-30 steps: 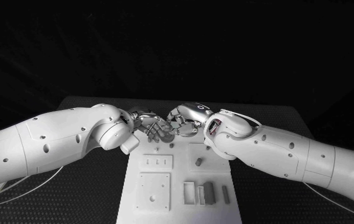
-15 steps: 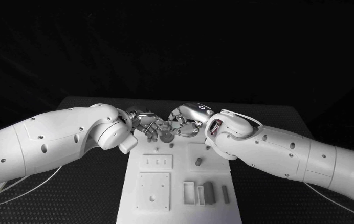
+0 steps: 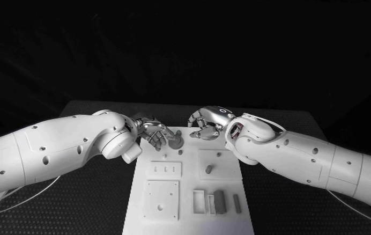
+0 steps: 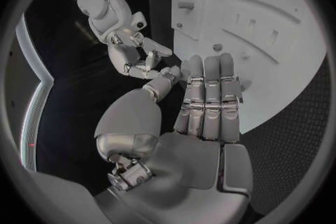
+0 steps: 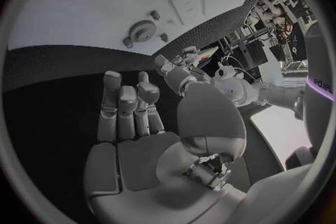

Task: Assemble the parts on the task board

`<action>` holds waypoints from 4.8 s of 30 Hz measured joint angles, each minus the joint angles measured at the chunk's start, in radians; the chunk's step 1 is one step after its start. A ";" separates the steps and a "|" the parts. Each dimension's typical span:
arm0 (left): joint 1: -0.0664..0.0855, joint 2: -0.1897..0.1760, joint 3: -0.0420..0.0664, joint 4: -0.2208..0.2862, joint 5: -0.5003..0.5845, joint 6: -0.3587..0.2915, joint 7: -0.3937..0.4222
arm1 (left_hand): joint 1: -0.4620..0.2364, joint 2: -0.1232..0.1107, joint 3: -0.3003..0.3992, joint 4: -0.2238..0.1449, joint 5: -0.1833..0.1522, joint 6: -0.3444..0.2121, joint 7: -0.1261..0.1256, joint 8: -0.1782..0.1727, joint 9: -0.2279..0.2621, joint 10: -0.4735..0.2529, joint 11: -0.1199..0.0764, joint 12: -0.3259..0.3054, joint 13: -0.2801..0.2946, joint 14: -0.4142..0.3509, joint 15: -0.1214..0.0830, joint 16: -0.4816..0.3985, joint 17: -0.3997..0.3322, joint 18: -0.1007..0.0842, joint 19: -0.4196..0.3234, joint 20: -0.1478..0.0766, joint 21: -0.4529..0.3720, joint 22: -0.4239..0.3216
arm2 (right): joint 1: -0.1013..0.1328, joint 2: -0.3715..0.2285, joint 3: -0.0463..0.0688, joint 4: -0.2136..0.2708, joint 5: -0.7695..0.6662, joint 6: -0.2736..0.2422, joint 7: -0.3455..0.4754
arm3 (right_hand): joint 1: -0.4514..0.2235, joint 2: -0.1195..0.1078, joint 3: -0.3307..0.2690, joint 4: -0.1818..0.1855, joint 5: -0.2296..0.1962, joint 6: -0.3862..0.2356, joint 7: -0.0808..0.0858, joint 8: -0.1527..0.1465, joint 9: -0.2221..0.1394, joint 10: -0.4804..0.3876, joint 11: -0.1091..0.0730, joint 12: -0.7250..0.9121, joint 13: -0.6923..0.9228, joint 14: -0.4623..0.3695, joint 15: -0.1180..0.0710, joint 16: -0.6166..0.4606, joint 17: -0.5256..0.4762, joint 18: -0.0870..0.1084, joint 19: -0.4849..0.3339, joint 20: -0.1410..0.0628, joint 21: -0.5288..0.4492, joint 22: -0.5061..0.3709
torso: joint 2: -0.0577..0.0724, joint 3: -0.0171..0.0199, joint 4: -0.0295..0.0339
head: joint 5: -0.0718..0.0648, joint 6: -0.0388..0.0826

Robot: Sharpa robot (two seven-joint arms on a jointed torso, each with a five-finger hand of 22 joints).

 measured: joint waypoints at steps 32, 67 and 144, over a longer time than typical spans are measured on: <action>-0.079 -0.062 -0.003 0.106 -0.215 -0.069 -0.141 | -0.022 -0.034 0.010 -0.002 0.078 0.040 -0.027 -0.016 -0.001 -0.005 -0.034 0.631 0.571 0.024 -0.111 0.726 0.035 0.002 0.150 -0.100 0.356 0.383 | 0.000 -0.064 0.000 -0.007 0.048 -0.014 -0.007 | 0.000 0.000 0.002 0.002 0.000 -0.002 -0.002 0.000 0.000 0.000 0.000 0.000 -0.001 -0.002 0.002 0.000 0.000 0.000 0.000 0.000 0.000 0.000 | 0.002 0.0010 -0.0011 | 0.006 -0.035; -0.124 -0.032 -0.003 0.110 -0.376 -0.042 -0.208 | -0.050 -0.043 0.002 0.003 0.050 0.056 -0.043 -0.031 0.000 0.015 -0.055 0.627 0.589 0.036 -0.129 0.791 -0.036 0.002 0.200 -0.122 0.360 0.383 | 0.000 -0.065 0.000 -0.003 0.060 -0.013 -0.009 | 0.000 0.000 0.005 0.005 0.000 -0.004 -0.004 0.000 0.000 0.000 0.000 0.000 -0.001 -0.003 0.004 0.000 0.000 0.000 0.000 0.000 0.000 0.000 | 0.000 -0.0004 -0.0005 | -0.007 -0.070; -0.132 -0.002 -0.003 0.091 -0.519 0.015 -0.221 | -0.127 -0.054 -0.017 0.029 0.236 0.082 -0.069 -0.021 0.131 0.046 -0.091 0.607 0.577 0.069 -0.162 0.873 -0.133 0.003 0.250 -0.139 0.360 0.383 | -0.002 -0.067 0.000 -0.002 0.064 -0.012 -0.013 | 0.000 -0.008 0.008 0.002 0.000 -0.002 -0.002 0.000 0.000 0.004 -0.001 0.000 -0.001 -0.003 0.007 0.000 -0.001 0.000 0.000 0.000 0.000 -0.001 | 0.001 -0.0009 0.0001 | -0.010 -0.075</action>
